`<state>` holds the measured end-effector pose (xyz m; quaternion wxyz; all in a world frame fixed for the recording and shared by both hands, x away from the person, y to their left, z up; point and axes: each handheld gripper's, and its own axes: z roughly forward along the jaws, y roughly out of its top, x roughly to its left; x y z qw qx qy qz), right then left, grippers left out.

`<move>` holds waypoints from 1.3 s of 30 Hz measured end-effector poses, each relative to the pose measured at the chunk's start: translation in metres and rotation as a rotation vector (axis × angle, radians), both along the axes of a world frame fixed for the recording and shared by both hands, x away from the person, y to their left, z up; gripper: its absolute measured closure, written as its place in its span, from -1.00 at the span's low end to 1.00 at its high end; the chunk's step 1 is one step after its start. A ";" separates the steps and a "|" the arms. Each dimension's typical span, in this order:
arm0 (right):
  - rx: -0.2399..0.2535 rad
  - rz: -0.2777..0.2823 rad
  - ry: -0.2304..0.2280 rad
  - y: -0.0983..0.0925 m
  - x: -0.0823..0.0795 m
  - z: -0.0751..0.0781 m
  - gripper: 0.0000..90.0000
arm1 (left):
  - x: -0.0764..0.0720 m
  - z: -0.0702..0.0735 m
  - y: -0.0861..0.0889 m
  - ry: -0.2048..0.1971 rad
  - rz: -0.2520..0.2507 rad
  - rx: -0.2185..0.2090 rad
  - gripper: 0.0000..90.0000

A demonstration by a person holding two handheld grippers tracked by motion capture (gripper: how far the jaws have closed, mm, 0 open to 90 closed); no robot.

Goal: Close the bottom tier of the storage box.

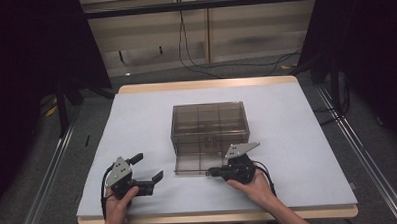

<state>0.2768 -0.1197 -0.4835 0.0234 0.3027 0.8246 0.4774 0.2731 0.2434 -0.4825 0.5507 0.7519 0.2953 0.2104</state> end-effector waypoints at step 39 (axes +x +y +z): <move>-0.006 -0.049 -0.005 -0.001 0.008 -0.001 1.00 | 0.000 0.000 0.000 -0.006 -0.005 0.008 -0.91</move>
